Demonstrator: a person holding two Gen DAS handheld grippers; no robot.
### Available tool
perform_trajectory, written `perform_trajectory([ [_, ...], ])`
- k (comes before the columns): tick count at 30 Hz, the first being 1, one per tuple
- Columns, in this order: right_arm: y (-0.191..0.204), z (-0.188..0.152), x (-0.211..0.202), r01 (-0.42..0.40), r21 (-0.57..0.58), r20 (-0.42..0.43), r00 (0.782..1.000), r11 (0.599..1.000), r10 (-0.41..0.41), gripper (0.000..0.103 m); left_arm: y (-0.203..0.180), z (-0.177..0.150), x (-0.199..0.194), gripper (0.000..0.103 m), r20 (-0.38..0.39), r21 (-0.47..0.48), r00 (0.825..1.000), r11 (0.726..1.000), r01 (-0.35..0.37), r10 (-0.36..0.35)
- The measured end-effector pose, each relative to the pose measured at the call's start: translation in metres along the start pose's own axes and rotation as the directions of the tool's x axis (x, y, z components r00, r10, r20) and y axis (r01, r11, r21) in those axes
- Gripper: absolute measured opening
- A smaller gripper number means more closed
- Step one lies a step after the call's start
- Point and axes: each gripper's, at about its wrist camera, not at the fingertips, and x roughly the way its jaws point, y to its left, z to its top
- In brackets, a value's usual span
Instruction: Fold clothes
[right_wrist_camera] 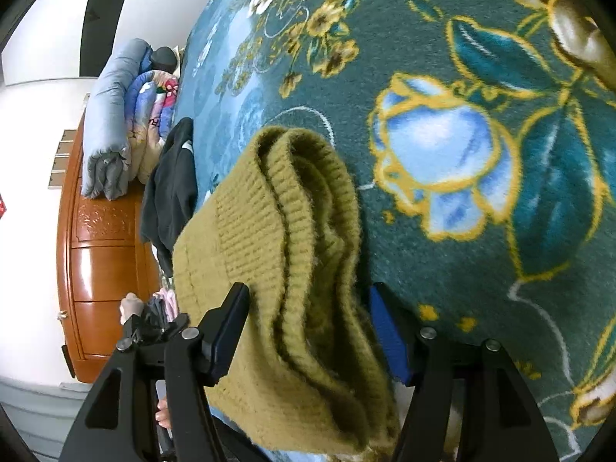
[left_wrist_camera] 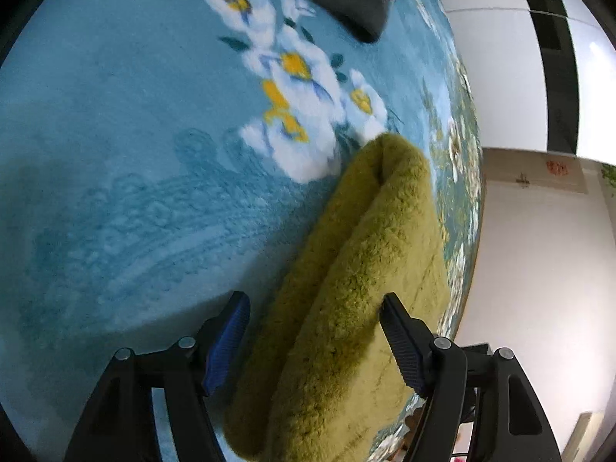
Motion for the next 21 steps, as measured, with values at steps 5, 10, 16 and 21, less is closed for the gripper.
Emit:
perform_trajectory([
  [5, 0.004, -0.002, 0.001, 0.005, 0.005, 0.001, 1.000, 1.000, -0.005, 0.050, -0.012, -0.007, -0.002, 0.050, 0.000, 0.074, 1.000, 0.997, -0.030, 0.030],
  [10, 0.014, -0.005, -0.003, 0.023, 0.013, 0.019, 1.000, 1.000, -0.023, 0.036, -0.023, -0.014, -0.004, 0.030, 0.003, 0.147, 0.998, 0.987, -0.060, 0.061],
  [16, 0.048, -0.007, -0.017, -0.026, -0.040, 0.030, 0.999, 0.999, 0.028, 0.034, -0.059, -0.029, -0.033, 0.028, 0.061, 0.243, 0.996, 0.967, -0.080, 0.067],
  [21, 0.093, -0.011, -0.027, -0.052, -0.128, 0.025, 0.998, 0.990, 0.055, 0.034, -0.074, -0.035, -0.073, 0.028, 0.140, 0.261, 0.990, 0.963, -0.063, 0.027],
])
